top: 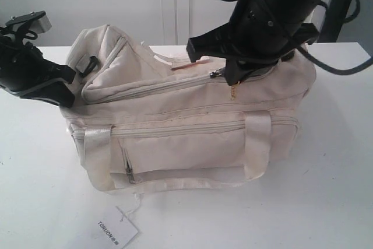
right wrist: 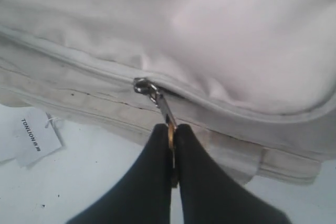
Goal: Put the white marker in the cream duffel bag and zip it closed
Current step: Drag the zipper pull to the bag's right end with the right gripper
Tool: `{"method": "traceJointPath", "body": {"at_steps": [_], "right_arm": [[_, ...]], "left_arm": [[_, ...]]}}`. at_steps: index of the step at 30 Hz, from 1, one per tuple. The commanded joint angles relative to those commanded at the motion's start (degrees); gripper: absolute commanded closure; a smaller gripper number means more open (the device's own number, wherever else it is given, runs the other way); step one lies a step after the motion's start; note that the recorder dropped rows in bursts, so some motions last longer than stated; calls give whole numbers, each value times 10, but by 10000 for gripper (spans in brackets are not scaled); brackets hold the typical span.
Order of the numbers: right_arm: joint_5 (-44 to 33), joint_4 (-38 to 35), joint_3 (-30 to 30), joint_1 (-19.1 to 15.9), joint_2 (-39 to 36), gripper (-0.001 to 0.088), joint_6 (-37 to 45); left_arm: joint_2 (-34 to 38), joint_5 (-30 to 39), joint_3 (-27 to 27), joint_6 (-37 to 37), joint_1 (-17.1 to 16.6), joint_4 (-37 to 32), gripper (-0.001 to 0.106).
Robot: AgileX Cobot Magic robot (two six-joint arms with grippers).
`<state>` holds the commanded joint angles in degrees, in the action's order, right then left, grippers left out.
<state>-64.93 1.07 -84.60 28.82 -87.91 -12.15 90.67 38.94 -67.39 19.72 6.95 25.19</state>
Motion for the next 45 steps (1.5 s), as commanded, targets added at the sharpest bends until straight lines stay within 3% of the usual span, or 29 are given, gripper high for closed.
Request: {"method": "traceJointPath", "body": {"at_steps": [16,42,45], "right_arm": [[-22,0,0,-88,10,868,20],[-16,-83,0,-89,-1,868,80],[-16,-83,0,-89,-4,868,92]], "left_arm": [[0,-3,0,0,0,-4,1053],[0,-25,0,5,0,0,1051],[-2,-25,0,10,0,4,935]]}}
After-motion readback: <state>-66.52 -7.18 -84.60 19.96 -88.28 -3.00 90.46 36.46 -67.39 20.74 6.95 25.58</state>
